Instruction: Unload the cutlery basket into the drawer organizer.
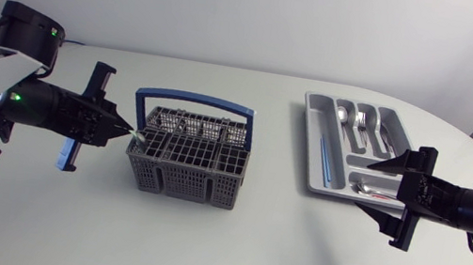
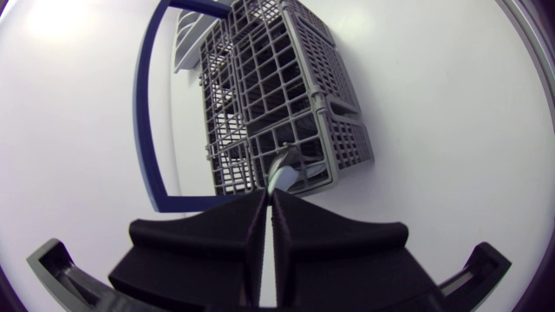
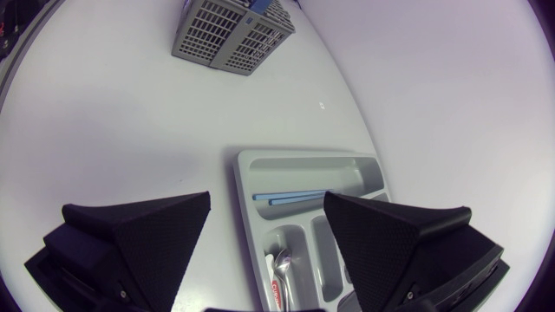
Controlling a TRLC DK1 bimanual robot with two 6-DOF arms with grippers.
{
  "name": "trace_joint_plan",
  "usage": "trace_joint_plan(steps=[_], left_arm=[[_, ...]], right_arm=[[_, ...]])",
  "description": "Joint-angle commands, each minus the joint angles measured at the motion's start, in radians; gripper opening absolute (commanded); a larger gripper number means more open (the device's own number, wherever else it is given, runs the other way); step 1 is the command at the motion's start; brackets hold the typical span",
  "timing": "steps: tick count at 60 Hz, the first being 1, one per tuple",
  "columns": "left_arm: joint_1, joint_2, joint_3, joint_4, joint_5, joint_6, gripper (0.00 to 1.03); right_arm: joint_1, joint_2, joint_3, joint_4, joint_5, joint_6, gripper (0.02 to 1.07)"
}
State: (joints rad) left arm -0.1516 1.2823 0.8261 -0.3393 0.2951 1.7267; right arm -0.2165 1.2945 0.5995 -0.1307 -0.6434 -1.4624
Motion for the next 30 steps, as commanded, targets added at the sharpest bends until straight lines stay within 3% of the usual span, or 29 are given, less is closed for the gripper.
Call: trace_joint_plan(steps=[1, 30], left_arm=[[0.000, -0.035, 0.036, -0.007, 0.022, -0.003, 0.03], [0.034, -0.143, 0.030, -0.041, 0.058, -0.027, 0.03]], right_arm=[[0.012, -0.024, -0.038, -0.001, -0.007, 0.017, 0.97], [0.020, -0.098, -0.070, -0.027, -0.007, 0.017, 0.97]])
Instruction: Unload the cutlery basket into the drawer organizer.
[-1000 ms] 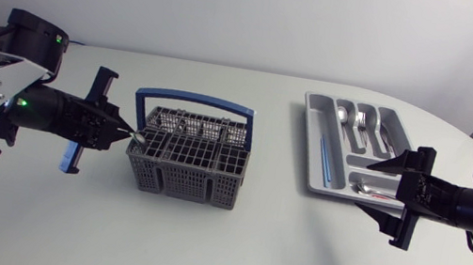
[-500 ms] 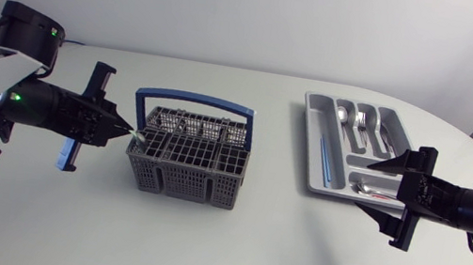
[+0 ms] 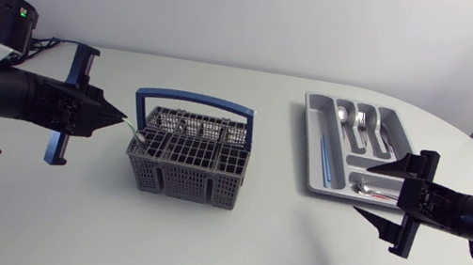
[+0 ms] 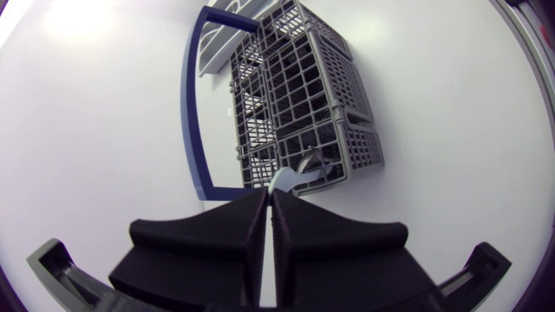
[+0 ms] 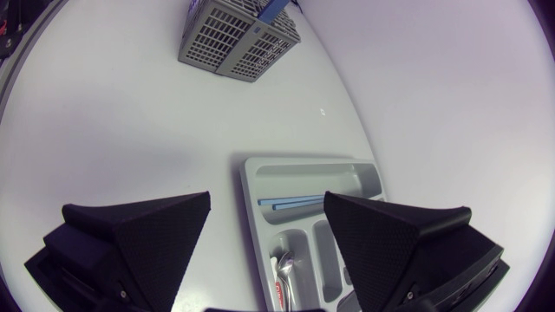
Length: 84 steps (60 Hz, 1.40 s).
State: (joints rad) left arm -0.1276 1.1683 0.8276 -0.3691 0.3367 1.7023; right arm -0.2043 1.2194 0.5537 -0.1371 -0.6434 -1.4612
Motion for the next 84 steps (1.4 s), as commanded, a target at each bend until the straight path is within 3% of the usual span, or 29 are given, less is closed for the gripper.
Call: trace_joint_plan(steps=[1, 27, 64, 73, 84], left_arm=[[0.011, -0.032, 0.027, -0.013, 0.018, -0.003, 0.03], [0.036, -0.139, 0.028, -0.030, 0.047, -0.043, 0.03], [0.083, -0.213, 0.120, -0.163, 0.062, -0.049, 0.03], [0.072, -0.194, 0.239, -0.266, 0.096, -0.155, 0.03], [0.011, -0.131, 0.366, -0.330, 0.094, -0.383, 0.03]], right_arm=[[0.008, -0.027, -0.026, -0.022, -0.007, 0.016, 0.97], [0.008, -0.132, -0.054, -0.076, -0.010, 0.016, 0.97], [0.023, -0.248, -0.080, -0.139, -0.010, 0.036, 0.97], [0.055, -0.310, -0.078, -0.141, -0.010, 0.102, 0.97], [0.157, -0.385, -0.075, -0.091, 0.022, 0.269, 0.97]])
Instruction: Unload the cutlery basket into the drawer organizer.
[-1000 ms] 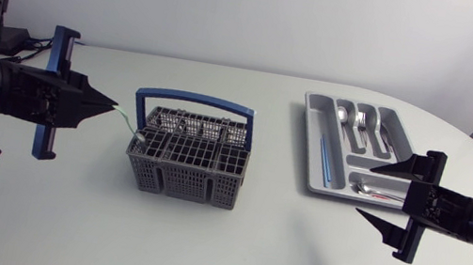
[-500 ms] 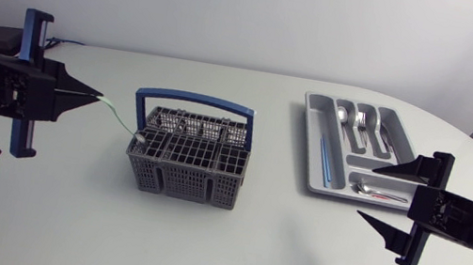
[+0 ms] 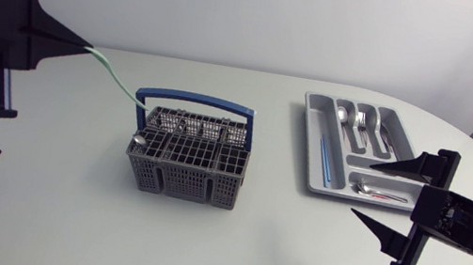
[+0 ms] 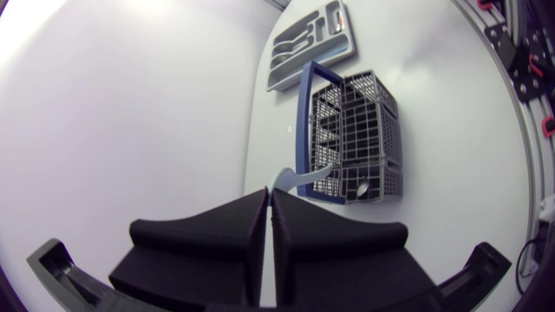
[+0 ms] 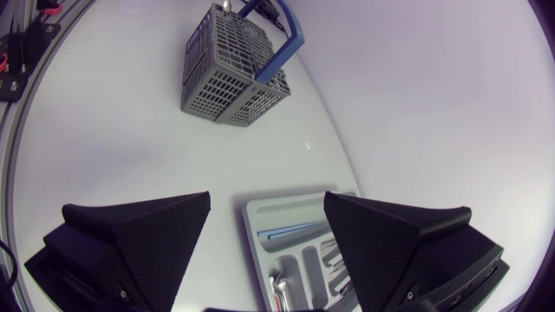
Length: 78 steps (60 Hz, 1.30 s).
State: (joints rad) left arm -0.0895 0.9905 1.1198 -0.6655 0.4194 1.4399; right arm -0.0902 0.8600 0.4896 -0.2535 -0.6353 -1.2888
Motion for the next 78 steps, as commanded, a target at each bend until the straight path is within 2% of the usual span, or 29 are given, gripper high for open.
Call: trace_joint_plan(steps=[1, 5, 13, 16, 20, 25, 35, 39, 48, 57, 62, 72, 78], left_arm=[[-0.036, 0.056, 0.092, -0.049, 0.012, -0.147, 0.03], [-0.084, 0.086, 0.138, -0.078, 0.009, -0.257, 0.03], [-0.253, 0.169, 0.179, -0.082, -0.068, -0.543, 0.03], [-0.294, 0.209, 0.195, -0.078, -0.074, -0.648, 0.03], [-0.328, 0.272, 0.221, -0.068, -0.074, -0.779, 0.03], [-0.369, 0.333, 0.227, -0.034, -0.074, -0.923, 0.03], [-0.404, 0.424, 0.244, 0.044, -0.074, -1.173, 0.03], [-0.408, 0.451, 0.255, 0.056, -0.071, -1.251, 0.03], [-0.426, 0.487, 0.259, 0.070, -0.034, -1.360, 0.03], [-0.437, 0.528, 0.268, 0.075, 0.016, -1.455, 0.03], [-0.438, 0.548, 0.279, 0.067, 0.039, -1.492, 0.03], [-0.446, 0.574, 0.295, 0.040, 0.055, -1.538, 0.03], [-0.460, 0.574, 0.299, 0.035, 0.062, -1.556, 0.03]], right_arm=[[0.058, -0.029, -0.011, 0.034, 0.022, 0.114, 0.97], [0.124, -0.030, -0.013, 0.088, 0.069, 0.213, 0.97], [0.325, -0.030, -0.026, 0.237, 0.250, 0.419, 0.97], [0.402, -0.030, -0.029, 0.264, 0.312, 0.468, 0.97], [0.511, -0.030, -0.036, 0.339, 0.437, 0.543, 0.97], [0.618, -0.021, -0.028, 0.376, 0.546, 0.618, 0.96], [0.788, 0.022, -0.039, 0.470, 0.706, 0.683, 0.91], [0.825, 0.039, -0.042, 0.494, 0.738, 0.694, 0.88], [0.868, 0.071, -0.042, 0.537, 0.770, 0.715, 0.83], [0.903, 0.129, -0.059, 0.628, 0.832, 0.689, 0.73], [0.939, 0.180, -0.071, 0.704, 0.895, 0.638, 0.72], [0.942, 0.229, -0.077, 0.786, 0.921, 0.580, 0.53], [0.940, 0.255, -0.072, 0.823, 0.933, 0.557, 0.48]])
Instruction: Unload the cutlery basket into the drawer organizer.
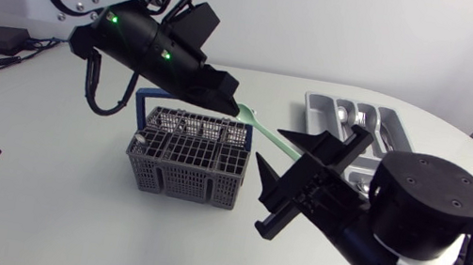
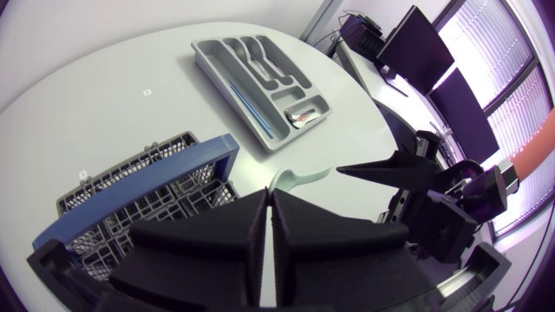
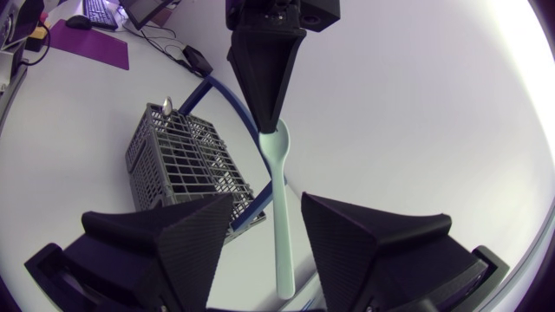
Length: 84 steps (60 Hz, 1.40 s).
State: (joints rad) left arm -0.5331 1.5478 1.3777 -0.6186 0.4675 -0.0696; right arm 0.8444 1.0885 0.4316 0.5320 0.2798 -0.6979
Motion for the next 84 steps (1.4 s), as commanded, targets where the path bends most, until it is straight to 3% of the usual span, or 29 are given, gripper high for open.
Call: trace_joint_plan(steps=[1, 12, 25, 71, 78, 84], left_arm=[[-0.019, 0.017, 0.043, -0.013, 0.014, -0.050, 0.03], [-0.048, 0.017, 0.044, -0.027, 0.014, -0.067, 0.03], [-0.044, 0.029, 0.040, -0.027, 0.014, -0.067, 0.03], [-0.068, -0.002, -0.002, -0.026, 0.019, -0.082, 0.04], [-0.064, -0.015, 0.007, -0.024, 0.022, -0.084, 0.31], [-0.039, -0.034, 0.034, -0.023, 0.020, -0.079, 0.66]], right_arm=[[0.005, 0.030, -0.014, 0.042, 0.019, -0.034, 0.48], [-0.002, 0.074, 0.010, 0.068, 0.018, -0.051, 0.46], [-0.007, 0.091, 0.012, 0.097, 0.019, -0.068, 0.26], [-0.015, 0.097, 0.012, 0.091, 0.019, -0.071, 0.12], [-0.015, 0.085, 0.002, 0.088, 0.016, -0.072, 0.12], [-0.015, 0.060, -0.013, 0.086, 0.007, -0.080, 0.12]])
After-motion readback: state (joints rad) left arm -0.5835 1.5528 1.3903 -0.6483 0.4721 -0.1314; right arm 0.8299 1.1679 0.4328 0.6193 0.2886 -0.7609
